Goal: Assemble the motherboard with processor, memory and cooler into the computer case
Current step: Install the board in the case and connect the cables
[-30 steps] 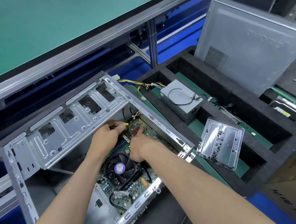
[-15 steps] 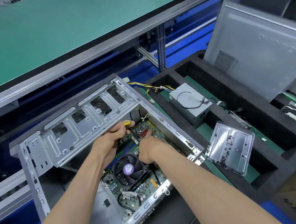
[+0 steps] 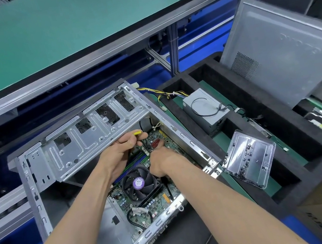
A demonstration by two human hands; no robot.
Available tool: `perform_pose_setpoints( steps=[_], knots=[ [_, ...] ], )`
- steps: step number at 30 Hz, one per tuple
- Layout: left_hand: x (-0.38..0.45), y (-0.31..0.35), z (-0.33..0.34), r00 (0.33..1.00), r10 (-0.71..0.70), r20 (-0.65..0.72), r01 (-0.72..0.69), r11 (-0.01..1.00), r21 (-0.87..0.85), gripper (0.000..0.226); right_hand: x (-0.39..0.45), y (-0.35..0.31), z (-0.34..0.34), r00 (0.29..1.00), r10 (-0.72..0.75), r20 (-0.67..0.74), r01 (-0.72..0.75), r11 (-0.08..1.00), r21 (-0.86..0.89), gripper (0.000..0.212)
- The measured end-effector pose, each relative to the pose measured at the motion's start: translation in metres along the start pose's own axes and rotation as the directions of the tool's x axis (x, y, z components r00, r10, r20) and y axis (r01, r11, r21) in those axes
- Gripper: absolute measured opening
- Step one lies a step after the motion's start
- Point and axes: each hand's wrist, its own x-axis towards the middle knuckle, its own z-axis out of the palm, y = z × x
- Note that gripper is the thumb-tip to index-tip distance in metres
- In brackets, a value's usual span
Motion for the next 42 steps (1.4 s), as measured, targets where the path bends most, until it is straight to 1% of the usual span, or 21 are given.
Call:
perform_pose_setpoints(
  steps=[1, 2, 3, 5, 7, 8, 9, 11, 15, 17, 22, 26, 29, 34, 36, 38, 42],
  knots=[
    [0.0, 0.0, 0.003, 1.0, -0.013, -0.009, 0.013, 1.0, 0.027, 0.021, 0.0, 0.0, 0.0, 1.0, 0.0, 0.003, 0.0, 1.0, -0.004, 0.077],
    [0.0, 0.0, 0.007, 0.999, -0.023, -0.027, 0.025, 0.995, 0.102, 0.02, -0.001, 0.0, 0.0, 1.0, 0.0, 0.006, 0.0, 1.0, -0.006, 0.077],
    [0.001, 0.0, 0.012, 0.998, -0.022, -0.058, 0.034, 0.975, 0.218, 0.017, -0.001, 0.0, 0.0, 1.0, -0.002, 0.009, 0.002, 1.0, -0.01, 0.077],
    [0.004, -0.002, 0.023, 0.988, 0.04, -0.151, 0.032, 0.894, 0.446, 0.01, -0.001, 0.001, 0.001, 1.0, -0.015, 0.008, 0.015, 1.0, -0.022, 0.074],
    [0.008, -0.006, 0.032, 0.962, 0.148, -0.228, 0.02, 0.798, 0.602, 0.004, -0.001, 0.001, 0.001, 1.0, -0.023, -0.001, 0.023, 0.999, -0.026, 0.075],
    [0.011, -0.008, 0.035, 0.951, 0.19, -0.244, 0.022, 0.747, 0.664, 0.003, -0.001, 0.001, 0.001, 1.0, -0.025, -0.003, 0.025, 0.999, -0.025, 0.076],
    [0.013, -0.009, 0.038, 0.943, 0.217, -0.25, 0.029, 0.698, 0.716, 0.006, -0.001, 0.002, 0.001, 1.0, -0.028, -0.002, 0.028, 0.999, -0.027, 0.075],
    [0.019, -0.008, 0.042, 0.941, 0.228, -0.248, 0.051, 0.631, 0.774, 0.011, 0.0, 0.002, 0.001, 0.999, -0.034, 0.004, 0.034, 0.999, -0.035, 0.071],
    [0.034, -0.001, 0.05, 0.964, 0.151, -0.221, 0.114, 0.514, 0.85, 0.015, 0.001, 0.001, 0.001, 1.0, -0.023, 0.005, 0.024, 0.999, -0.041, 0.072],
    [0.041, 0.002, 0.053, 0.969, 0.12, -0.216, 0.133, 0.484, 0.865, 0.018, 0.001, 0.001, 0.001, 1.0, -0.029, 0.003, 0.029, 0.998, -0.05, 0.073],
    [0.056, 0.007, 0.057, 0.966, 0.095, -0.24, 0.179, 0.427, 0.886, 0.018, 0.001, 0.001, 0.001, 0.999, -0.043, -0.008, 0.042, 0.996, -0.078, 0.072],
    [0.061, 0.006, 0.06, 0.971, 0.089, -0.22, 0.17, 0.39, 0.905, 0.025, -0.001, 0.0, 0.0, 0.999, -0.043, -0.006, 0.043, 0.996, -0.08, 0.071],
    [0.063, 0.006, 0.06, 0.976, 0.081, -0.203, 0.16, 0.369, 0.916, 0.022, -0.002, 0.001, -0.001, 1.0, -0.026, 0.002, 0.026, 0.998, -0.052, 0.072],
    [0.068, 0.009, 0.061, 0.983, 0.048, -0.176, 0.149, 0.337, 0.93, 0.026, -0.002, 0.001, -0.001, 1.0, -0.019, -0.005, 0.019, 1.0, -0.023, 0.077],
    [0.07, 0.009, 0.061, 0.984, 0.027, -0.178, 0.16, 0.32, 0.934, 0.028, -0.002, 0.001, -0.001, 1.0, -0.021, 0.003, 0.021, 0.999, -0.032, 0.076],
    [0.072, 0.008, 0.061, 0.985, 0.007, -0.173, 0.161, 0.325, 0.932, 0.029, 0.0, 0.001, 0.0, 1.0, -0.03, 0.007, 0.03, 0.998, -0.047, 0.074],
    [0.074, 0.008, 0.062, 0.986, 0.016, -0.167, 0.156, 0.288, 0.945, 0.032, 0.005, 0.0, 0.001, 0.999, -0.035, 0.015, 0.036, 0.997, -0.072, 0.071]
  ],
)
